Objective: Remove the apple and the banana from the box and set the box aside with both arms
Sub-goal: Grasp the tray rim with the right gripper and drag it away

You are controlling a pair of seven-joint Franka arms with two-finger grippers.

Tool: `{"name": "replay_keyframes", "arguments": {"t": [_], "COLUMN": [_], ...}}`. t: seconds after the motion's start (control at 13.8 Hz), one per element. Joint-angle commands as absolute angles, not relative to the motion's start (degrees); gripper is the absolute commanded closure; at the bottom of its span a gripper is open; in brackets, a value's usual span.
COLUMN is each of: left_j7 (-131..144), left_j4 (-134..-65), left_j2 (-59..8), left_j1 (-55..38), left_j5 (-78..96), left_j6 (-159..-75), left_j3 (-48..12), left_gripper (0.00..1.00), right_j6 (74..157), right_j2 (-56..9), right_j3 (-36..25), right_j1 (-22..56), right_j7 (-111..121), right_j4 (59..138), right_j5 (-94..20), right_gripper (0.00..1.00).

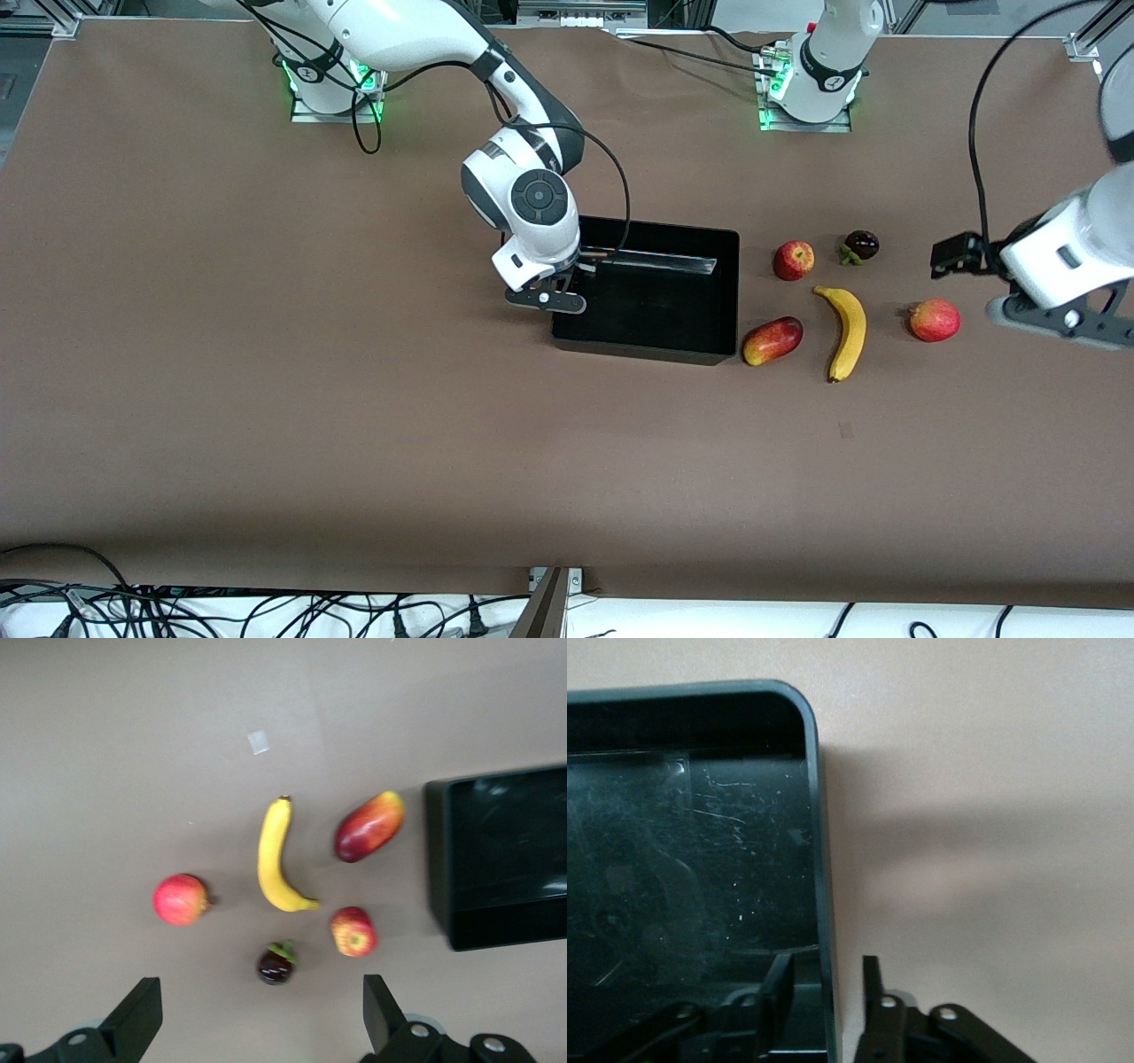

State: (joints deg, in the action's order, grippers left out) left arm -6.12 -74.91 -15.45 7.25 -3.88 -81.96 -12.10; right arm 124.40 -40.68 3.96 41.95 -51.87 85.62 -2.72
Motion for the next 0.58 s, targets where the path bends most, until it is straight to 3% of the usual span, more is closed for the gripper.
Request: {"name": "replay_keyframes", "arguments": {"t": [0.0,0.22,0.36,0.51], "left_j7": [-5.2,1.7,1.6,1.3], "left_j4": [-83.4,-94.8,-99.6,-99.8], "left_j2": [-8.3,-0.4,2.3,1.9], "left_j1": [1.2,-5.5,-5.4,-4.4], "left_j5": [0.4,0.0,0.2,-0.5], "left_j6": [-83.6,-91.5,-96.3,-98.3], "left_j3": [-2.6,2.9,2.6,-0.8], "left_gripper": [0.00,0.00,0.00,0.00], "right_j6": [124.0,123.6,120.4,115.8], "right_j2": [-40.3,-39.6,-37.6,-34.7], "right_j3": [3.3,2.8,2.7,2.7], "right_j1": [42.5,41.2,38.2,33.0], "right_j7": [-51.4,-45.7,-42.9,-33.5], "right_j4": [85.8,85.4,84.9,84.3], "right_j5": [-3.2,-2.7,-2.7,-3.2], "right_gripper": [1.00,1.00,1.00,1.00]}}
